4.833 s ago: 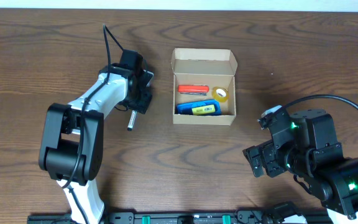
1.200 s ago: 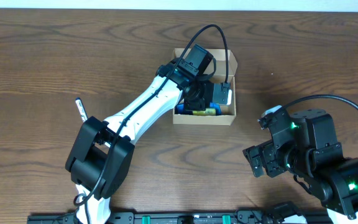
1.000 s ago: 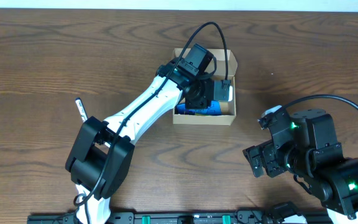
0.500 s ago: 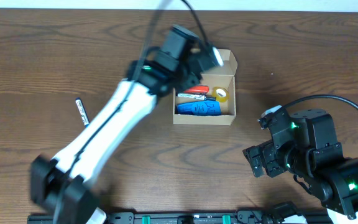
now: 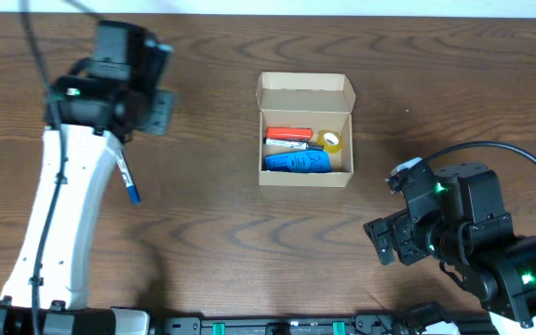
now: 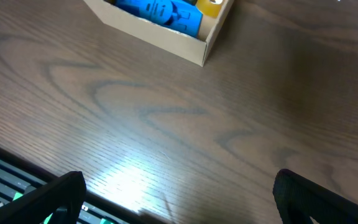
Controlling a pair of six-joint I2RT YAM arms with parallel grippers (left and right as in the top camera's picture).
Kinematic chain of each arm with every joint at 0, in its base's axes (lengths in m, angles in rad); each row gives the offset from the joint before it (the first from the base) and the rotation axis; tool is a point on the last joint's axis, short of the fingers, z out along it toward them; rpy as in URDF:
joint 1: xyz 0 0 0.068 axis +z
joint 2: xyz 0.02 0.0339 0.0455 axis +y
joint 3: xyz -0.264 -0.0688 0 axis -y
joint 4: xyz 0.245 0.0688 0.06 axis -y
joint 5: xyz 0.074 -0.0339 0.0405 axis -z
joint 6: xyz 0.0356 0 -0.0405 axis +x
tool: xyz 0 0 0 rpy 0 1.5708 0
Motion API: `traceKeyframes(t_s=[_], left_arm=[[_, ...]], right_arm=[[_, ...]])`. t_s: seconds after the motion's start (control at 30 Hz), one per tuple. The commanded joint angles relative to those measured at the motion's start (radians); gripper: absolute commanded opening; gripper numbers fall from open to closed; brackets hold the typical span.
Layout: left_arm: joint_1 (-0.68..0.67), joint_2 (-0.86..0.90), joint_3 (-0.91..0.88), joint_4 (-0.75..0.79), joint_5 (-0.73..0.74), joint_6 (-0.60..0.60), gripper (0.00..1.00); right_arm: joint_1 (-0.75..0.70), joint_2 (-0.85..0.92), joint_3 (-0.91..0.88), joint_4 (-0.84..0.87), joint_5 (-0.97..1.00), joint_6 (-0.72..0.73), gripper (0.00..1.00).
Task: Pack container
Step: 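Release the marker in the box and move the left gripper away, then lower the left gripper onto the blue-capped marker and grasp it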
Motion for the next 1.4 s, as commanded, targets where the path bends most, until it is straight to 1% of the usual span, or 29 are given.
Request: traceKeyframes(t_s=[0.0, 0.13, 0.23, 0.27, 0.3, 0.37, 0.43, 0.47, 0.57, 0.7, 0.73, 0.83, 0.97, 1.03, 1.13, 1.23, 1.37], left_arm=[[0.091, -0.006, 0.005, -0.047, -0.011, -0.104, 0.41], [0.174, -0.006, 0.005, -0.103, 0.019, -0.105, 0.38], [0.211, -0.006, 0.005, -0.158, 0.081, -0.063, 0.36], [0.218, -0.006, 0.005, -0.183, 0.089, -0.037, 0.35], [0.22, -0.006, 0.003, -0.2, 0.094, -0.024, 0.31], [0.223, -0.007, -0.005, -0.216, 0.141, -0.014, 0.3], [0.219, -0.009, -0.023, -0.229, 0.156, -0.005, 0.24], [0.219, -0.012, -0.035, -0.23, 0.17, -0.004, 0.22], [0.22, -0.032, -0.094, -0.212, 0.19, 0.003, 0.2], [0.222, -0.086, -0.211, -0.141, 0.194, 0.003, 0.2], [0.222, -0.098, -0.236, -0.122, 0.193, 0.003, 0.23], [0.222, -0.114, -0.295, -0.078, 0.167, -0.003, 0.25], [0.224, -0.106, -0.371, -0.005, 0.089, -0.085, 0.29], [0.224, -0.104, -0.425, 0.058, 0.062, -0.124, 0.4], [0.229, -0.103, -0.499, 0.152, 0.054, -0.153, 0.47], [0.241, -0.103, -0.571, 0.25, 0.054, -0.155, 0.58], [0.261, -0.101, -0.648, 0.367, 0.047, -0.155, 0.66]], right_arm=[[-0.007, -0.002, -0.003, -0.001, -0.004, -0.002, 0.99], [-0.007, -0.002, -0.003, -0.001, -0.004, -0.002, 0.99], [-0.007, -0.002, -0.003, -0.001, -0.004, -0.002, 0.99], [-0.007, -0.002, -0.003, -0.001, -0.004, -0.002, 0.99], [-0.007, -0.002, -0.003, -0.001, -0.004, -0.002, 0.99], [-0.007, -0.002, -0.003, -0.001, -0.004, -0.002, 0.99], [-0.007, -0.002, -0.003, -0.001, -0.004, -0.002, 0.99], [-0.007, -0.002, -0.003, -0.001, -0.004, -0.002, 0.99], [-0.007, -0.002, -0.003, -0.001, -0.004, -0.002, 0.99], [-0.007, -0.002, -0.003, -0.001, -0.004, -0.002, 0.99], [-0.007, -0.002, -0.003, -0.001, -0.004, -0.002, 0.99], [-0.007, -0.002, -0.003, -0.001, -0.004, -0.002, 0.99], [-0.007, -0.002, -0.003, -0.001, -0.004, -0.002, 0.99], [-0.007, -0.002, -0.003, -0.001, -0.004, -0.002, 0.99], [-0.007, -0.002, -0.003, -0.001, -0.004, -0.002, 0.99], [-0.007, -0.002, -0.003, -0.001, -0.004, -0.002, 0.99], [-0.007, -0.002, -0.003, -0.001, -0.004, -0.002, 0.99]])
